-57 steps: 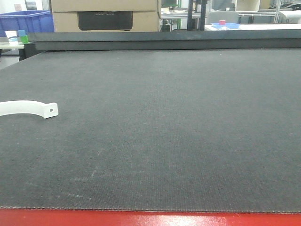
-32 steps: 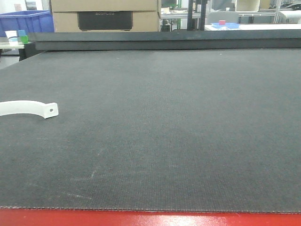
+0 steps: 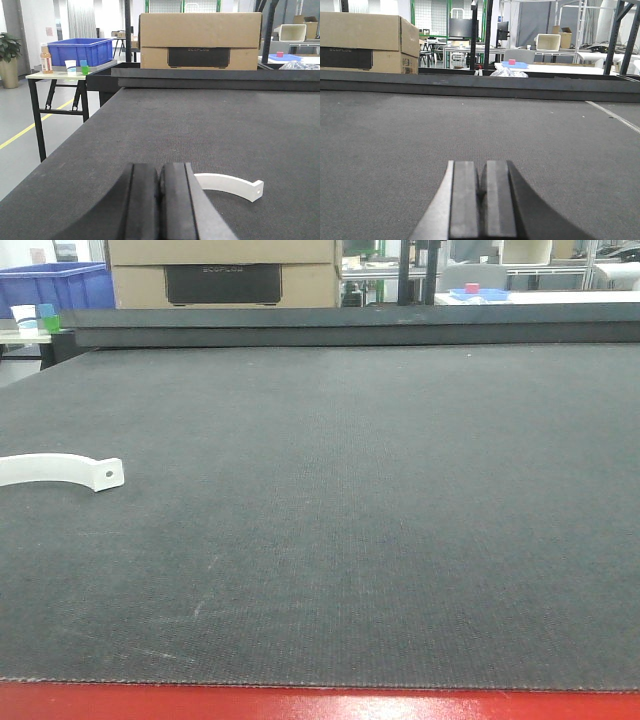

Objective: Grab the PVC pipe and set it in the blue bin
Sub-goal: 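Lower both grippers onto the white curved plastic half-ring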

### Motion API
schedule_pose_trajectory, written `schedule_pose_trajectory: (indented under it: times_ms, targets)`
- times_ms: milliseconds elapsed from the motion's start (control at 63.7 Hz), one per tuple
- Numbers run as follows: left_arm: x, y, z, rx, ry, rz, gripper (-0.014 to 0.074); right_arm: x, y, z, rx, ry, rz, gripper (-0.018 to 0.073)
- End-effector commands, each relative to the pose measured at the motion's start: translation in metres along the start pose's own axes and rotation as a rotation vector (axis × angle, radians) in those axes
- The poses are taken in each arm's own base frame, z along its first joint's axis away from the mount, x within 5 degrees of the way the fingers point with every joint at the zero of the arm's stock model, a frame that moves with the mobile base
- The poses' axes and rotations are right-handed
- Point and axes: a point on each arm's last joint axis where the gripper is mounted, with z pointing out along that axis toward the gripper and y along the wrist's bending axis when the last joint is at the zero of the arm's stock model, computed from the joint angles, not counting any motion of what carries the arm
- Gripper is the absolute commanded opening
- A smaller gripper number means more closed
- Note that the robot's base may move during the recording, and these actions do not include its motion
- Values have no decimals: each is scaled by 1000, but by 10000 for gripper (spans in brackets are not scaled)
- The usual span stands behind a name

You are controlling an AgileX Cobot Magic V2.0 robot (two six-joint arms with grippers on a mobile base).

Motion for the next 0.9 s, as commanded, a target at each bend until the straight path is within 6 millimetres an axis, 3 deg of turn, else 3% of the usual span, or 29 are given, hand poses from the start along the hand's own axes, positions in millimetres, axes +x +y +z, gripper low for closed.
schedule_pose_trajectory:
  times_ms: [0, 251, 298, 440, 581, 675, 801, 879]
  targets:
    - [-4, 0, -1, 7, -36, -5, -111, -10, -1, -1, 9, -96, -8, -168]
    - [-17, 0, -2, 6, -179, -6, -111, -36, -3, -7, 37, -394, -8, -168]
    - [-19, 0, -2, 6, -205, -6, -111, -37, -3, -8, 37, -402, -8, -168]
    - [-32, 0, -6, 6, -356, -6, -111, -63, -2, -11, 23, -366, -7, -168]
    - [-75, 2, -15, 0, -362, -4, -111, -105, 0, -15, 7, -324, -8, -168]
    - [-101, 3, -10, -1, -314, -2, -111, -131, 0, -9, 5, -318, -8, -168]
    - [-135, 4, 5, -1, -278, 2, -111, -150, 1, 14, -1, -213, -9, -168]
    - [-149, 5, 25, 3, -113, -22, -111, -154, 2, 38, -10, -66, -9, -168]
